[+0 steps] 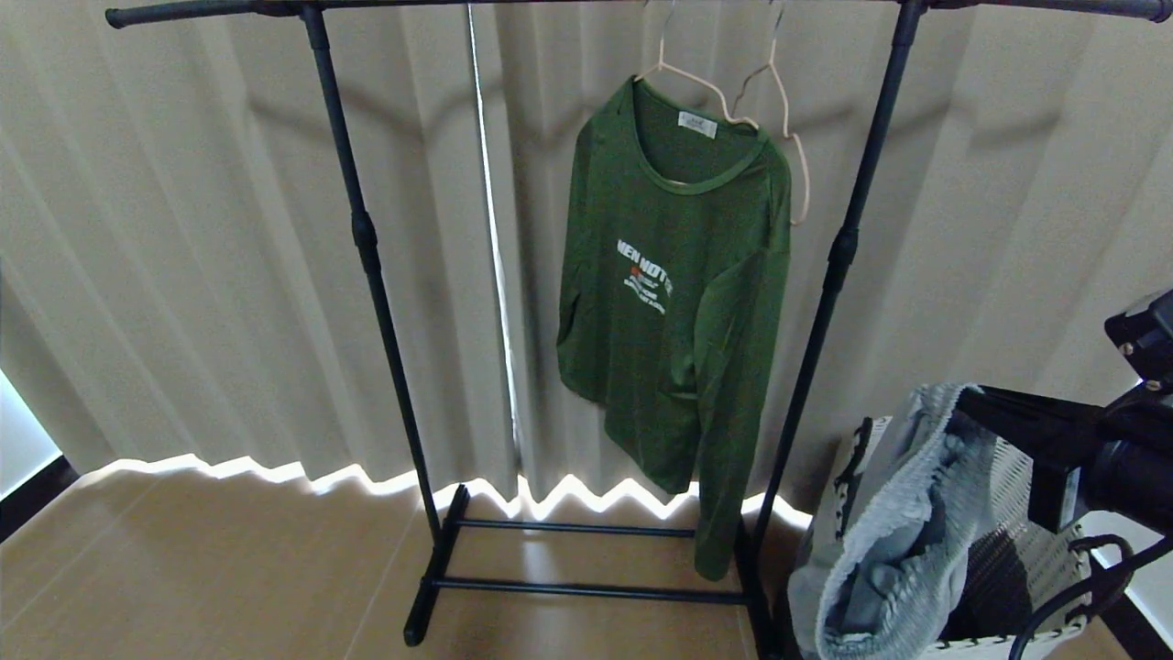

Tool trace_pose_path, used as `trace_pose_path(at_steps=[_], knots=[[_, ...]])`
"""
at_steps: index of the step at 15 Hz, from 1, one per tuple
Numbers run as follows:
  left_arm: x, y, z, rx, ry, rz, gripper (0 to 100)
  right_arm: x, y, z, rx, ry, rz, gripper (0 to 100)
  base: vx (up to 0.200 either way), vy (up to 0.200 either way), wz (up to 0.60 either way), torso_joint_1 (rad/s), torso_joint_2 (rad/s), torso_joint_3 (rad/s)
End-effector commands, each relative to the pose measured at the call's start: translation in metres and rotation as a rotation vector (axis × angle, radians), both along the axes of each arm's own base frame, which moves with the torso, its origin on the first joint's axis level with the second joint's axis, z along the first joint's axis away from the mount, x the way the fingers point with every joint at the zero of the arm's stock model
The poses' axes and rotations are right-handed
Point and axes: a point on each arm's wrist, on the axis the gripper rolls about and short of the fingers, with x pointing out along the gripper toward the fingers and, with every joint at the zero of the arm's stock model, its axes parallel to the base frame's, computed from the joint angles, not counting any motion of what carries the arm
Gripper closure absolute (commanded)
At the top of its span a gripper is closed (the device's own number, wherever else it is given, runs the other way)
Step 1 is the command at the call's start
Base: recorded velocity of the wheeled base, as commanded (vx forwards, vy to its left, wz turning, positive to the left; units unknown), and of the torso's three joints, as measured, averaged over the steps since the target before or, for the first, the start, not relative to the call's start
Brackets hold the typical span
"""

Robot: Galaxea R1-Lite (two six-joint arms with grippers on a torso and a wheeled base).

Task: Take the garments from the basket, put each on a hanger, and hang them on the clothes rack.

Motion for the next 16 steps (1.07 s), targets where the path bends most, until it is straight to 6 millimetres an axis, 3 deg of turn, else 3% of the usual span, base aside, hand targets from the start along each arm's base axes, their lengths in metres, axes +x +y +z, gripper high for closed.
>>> trace_pose_path(at_steps=[1, 3, 6, 8, 10, 11, 12, 13, 15, 16], knots=[[0.0, 0.0, 0.0, 0.02, 0.004, -0.004, 0, 0.008, 0.007, 0.0, -0.003, 0.008, 0.026, 100, 0.0, 0.0, 0.0, 0.0, 0.0, 0.0], [0.0, 0.0, 0.0, 0.019, 0.004, -0.014, 0, 0.017, 0.018, 0.003, 0.004, 0.012, 0.078, 100, 0.0, 0.0, 0.0, 0.0, 0.0, 0.0], [-0.001, -0.003, 0.002, 0.026, -0.013, -0.161, 0, 0.026, 0.031, 0.01, 0.018, 0.005, 0.159, 100, 0.0, 0.0, 0.0, 0.0, 0.0, 0.0], [-0.003, -0.006, 0.025, 0.027, -0.031, -0.282, 0, 0.032, 0.039, 0.018, 0.032, -0.014, 0.192, 100, 0.0, 0.0, 0.0, 0.0, 0.0, 0.0], [-0.001, -0.006, 0.032, 0.025, -0.025, -0.294, 0, 0.032, 0.04, 0.02, 0.036, -0.019, 0.201, 100, 0.0, 0.0, 0.0, 0.0, 0.0, 0.0], [0.028, -0.007, 0.088, -0.007, 0.009, -0.36, 0, 0.036, 0.049, 0.031, 0.096, -0.03, 0.257, 100, 0.0, 0.0, 0.0, 0.0, 0.0, 0.0], [0.054, -0.01, 0.107, -0.031, 0.017, -0.409, 0, 0.035, 0.055, 0.036, 0.135, -0.029, 0.276, 100, 0.0, 0.0, 0.0, 0.0, 0.0, 0.0], [0.062, -0.011, 0.112, -0.043, 0.018, -0.424, 0, 0.035, 0.056, 0.038, 0.149, -0.03, 0.28, 100, 0.0, 0.0, 0.0, 0.0, 0.0, 0.0], [0.117, -0.026, 0.125, -0.103, 0.07, -0.522, 0, 0.034, 0.061, 0.045, 0.204, -0.027, 0.317, 100, 0.0, 0.0, 0.0, 0.0, 0.0, 0.0], [0.133, -0.036, 0.125, -0.102, 0.102, -0.568, 0, 0.033, 0.063, 0.047, 0.214, -0.029, 0.342, 100, 0.0, 0.0, 0.0, 0.0, 0.0, 0.0]])
